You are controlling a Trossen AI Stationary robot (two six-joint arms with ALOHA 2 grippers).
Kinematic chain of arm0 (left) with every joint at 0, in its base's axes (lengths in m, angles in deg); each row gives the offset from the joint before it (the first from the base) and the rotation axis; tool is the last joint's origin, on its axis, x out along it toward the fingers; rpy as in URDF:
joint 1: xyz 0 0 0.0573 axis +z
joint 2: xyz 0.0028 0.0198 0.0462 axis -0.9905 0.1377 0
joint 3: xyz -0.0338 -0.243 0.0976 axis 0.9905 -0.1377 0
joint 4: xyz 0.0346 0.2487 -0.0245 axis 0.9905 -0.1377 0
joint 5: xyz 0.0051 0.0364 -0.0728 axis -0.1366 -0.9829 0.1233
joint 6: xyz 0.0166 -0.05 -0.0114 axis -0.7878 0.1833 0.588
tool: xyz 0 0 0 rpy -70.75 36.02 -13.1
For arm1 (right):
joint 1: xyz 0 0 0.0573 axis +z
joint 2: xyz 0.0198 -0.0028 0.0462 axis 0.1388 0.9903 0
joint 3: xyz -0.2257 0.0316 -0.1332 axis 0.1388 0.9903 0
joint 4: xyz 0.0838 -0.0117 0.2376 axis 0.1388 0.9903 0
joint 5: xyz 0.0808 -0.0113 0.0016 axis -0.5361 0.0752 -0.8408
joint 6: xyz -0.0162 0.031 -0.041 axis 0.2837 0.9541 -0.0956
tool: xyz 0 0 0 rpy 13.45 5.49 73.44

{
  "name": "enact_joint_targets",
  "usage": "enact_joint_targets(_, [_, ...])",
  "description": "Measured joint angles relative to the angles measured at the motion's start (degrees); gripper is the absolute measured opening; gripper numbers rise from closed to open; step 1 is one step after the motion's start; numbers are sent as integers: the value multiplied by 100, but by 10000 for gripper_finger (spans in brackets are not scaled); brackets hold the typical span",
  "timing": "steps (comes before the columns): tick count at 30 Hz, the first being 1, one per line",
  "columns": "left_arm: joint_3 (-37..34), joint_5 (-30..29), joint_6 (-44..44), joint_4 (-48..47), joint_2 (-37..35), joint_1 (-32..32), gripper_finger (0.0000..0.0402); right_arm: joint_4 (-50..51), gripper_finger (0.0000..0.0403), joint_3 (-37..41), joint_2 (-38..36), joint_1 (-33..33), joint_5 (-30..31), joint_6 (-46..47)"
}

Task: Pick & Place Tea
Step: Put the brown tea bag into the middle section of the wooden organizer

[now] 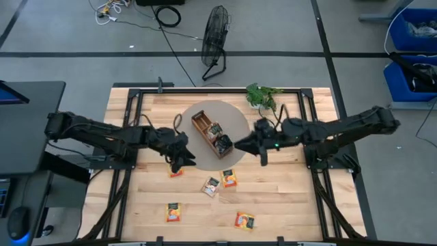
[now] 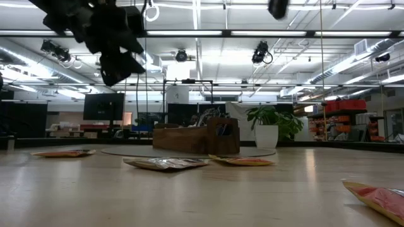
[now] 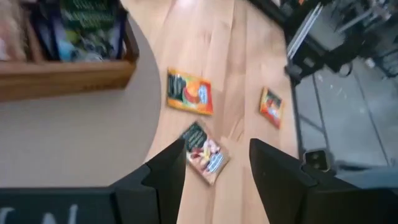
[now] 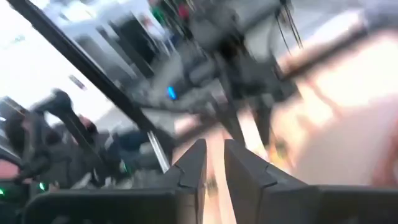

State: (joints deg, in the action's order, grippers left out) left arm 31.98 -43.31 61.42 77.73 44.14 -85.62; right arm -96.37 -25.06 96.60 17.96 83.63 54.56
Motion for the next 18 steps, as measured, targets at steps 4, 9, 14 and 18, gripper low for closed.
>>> enact_joint_targets(4, [1, 2, -1, 290, 562, -196, 183, 520, 57, 399, -397, 136, 10, 623])
enact_joint_targets(9, [-3, 2, 128, 839, 1139, -402, 183, 720, 56, 567, -451, 319, 22, 664])
enact_joint_targets(14, [276, -113, -528, 1084, 1727, -524, 183, 1175, 56, 710, -451, 404, 24, 753])
enact_joint_targets(18, [805, -108, -1209, 851, 2371, -566, 183, 1190, 56, 777, -451, 404, 25, 914])
